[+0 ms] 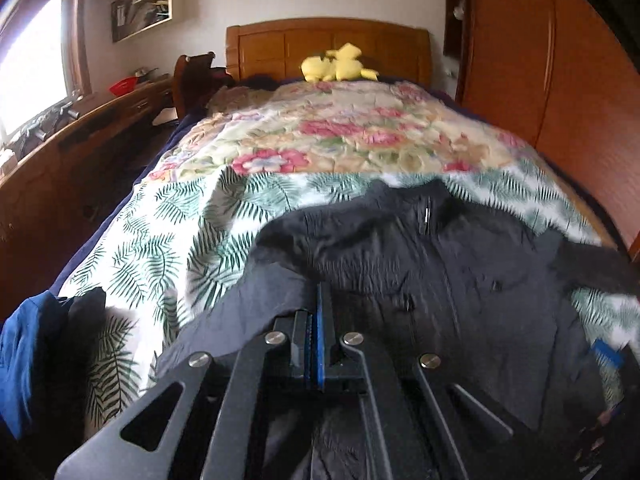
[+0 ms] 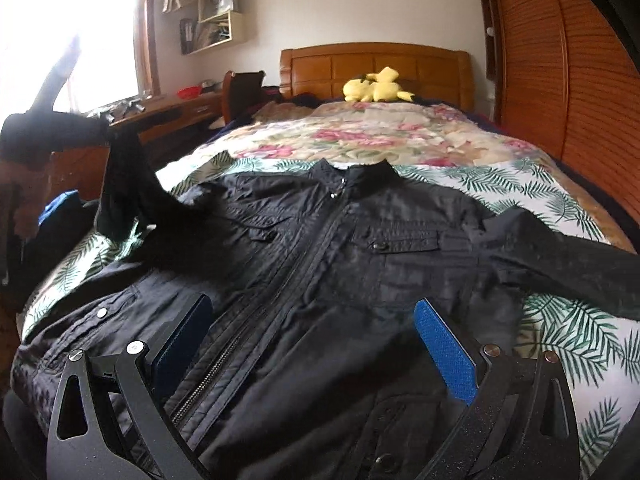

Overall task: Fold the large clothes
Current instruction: 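Fold the held sleeve across the jacket body with the left gripper, then release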

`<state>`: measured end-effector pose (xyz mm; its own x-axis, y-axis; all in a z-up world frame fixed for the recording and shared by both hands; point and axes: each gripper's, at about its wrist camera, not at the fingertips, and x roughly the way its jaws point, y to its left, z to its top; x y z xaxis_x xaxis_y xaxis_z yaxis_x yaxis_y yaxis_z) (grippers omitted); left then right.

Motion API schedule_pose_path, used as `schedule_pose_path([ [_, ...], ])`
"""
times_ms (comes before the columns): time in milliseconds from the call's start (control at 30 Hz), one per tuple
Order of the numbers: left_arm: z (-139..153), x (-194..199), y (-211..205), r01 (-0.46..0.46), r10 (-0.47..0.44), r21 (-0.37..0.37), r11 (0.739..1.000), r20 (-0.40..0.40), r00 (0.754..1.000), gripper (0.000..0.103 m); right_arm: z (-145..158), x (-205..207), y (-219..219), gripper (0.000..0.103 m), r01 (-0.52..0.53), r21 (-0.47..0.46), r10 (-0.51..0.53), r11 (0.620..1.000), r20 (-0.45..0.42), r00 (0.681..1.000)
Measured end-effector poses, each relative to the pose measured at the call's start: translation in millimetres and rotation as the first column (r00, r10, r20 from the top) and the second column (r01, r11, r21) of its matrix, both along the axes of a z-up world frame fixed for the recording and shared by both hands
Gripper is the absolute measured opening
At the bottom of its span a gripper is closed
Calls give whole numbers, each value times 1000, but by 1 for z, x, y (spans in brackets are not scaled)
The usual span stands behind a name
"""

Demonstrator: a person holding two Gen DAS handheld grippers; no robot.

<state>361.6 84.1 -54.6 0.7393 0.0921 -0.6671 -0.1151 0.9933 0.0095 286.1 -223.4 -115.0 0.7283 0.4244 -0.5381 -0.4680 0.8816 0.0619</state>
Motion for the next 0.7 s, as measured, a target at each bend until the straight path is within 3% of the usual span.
schedule_pose_path([
  [133, -19, -13, -12, 20, -18, 60, 998, -31, 999, 0, 4, -1, 2, 103, -17, -5, 17, 1000, 19, 1000],
  [367, -39, -36, -17, 82, -79, 45, 996, -77, 994, 0, 4, 0, 11, 103, -50, -12, 50, 999, 26, 998],
  [533, -39, -51, -24, 138, -132, 121, 983, -60, 989, 6, -3, 0, 21, 103, -73, -31, 73, 997, 15, 997],
  [700, -26, -71, -20, 169, -166, 89, 982, -37, 985, 14, -11, 0, 29, 103, -86, -53, 87, 995, 6, 996],
])
